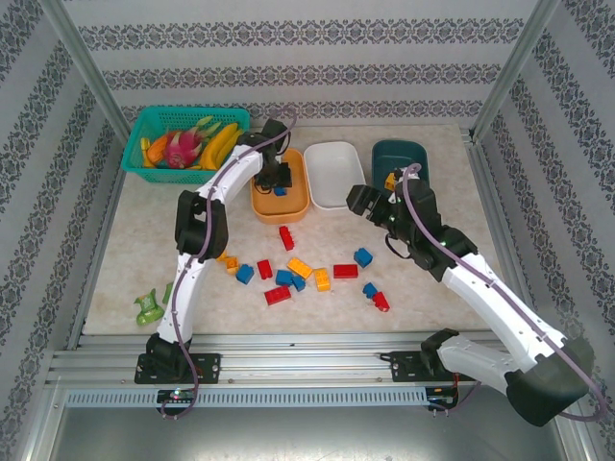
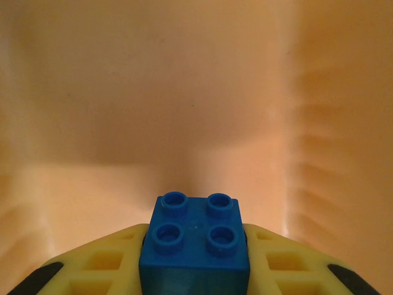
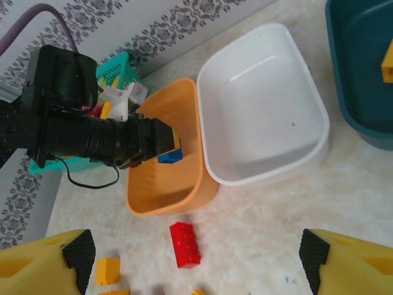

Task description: Sort the legos into containers by color

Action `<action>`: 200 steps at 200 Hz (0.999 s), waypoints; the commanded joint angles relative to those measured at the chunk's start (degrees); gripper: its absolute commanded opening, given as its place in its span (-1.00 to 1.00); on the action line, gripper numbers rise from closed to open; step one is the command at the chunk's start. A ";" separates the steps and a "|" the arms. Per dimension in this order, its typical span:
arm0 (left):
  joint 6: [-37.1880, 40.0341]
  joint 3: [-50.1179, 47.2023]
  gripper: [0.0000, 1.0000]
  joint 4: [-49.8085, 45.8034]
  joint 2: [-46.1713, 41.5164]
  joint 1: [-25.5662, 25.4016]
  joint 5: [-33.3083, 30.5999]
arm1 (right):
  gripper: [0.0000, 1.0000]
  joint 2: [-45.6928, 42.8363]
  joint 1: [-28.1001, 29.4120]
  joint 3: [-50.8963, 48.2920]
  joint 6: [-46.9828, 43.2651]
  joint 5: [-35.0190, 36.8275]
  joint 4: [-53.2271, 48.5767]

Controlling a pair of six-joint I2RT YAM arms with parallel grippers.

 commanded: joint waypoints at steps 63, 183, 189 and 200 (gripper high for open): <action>-2.67 2.12 0.32 -1.19 -1.79 0.92 1.29 | 0.71 -3.20 -1.78 1.64 1.96 0.23 -20.90; -3.89 -52.11 0.91 19.71 -55.49 -8.40 18.77 | 0.53 9.86 7.15 1.00 -2.52 -4.86 -51.28; -4.60 -55.84 0.91 20.74 -58.44 -8.99 18.83 | 0.53 10.77 7.87 -0.07 -2.54 -4.64 -50.82; -6.09 -61.37 0.91 22.43 -62.77 -9.89 18.98 | 0.52 12.65 9.26 -1.82 -2.82 -4.21 -49.41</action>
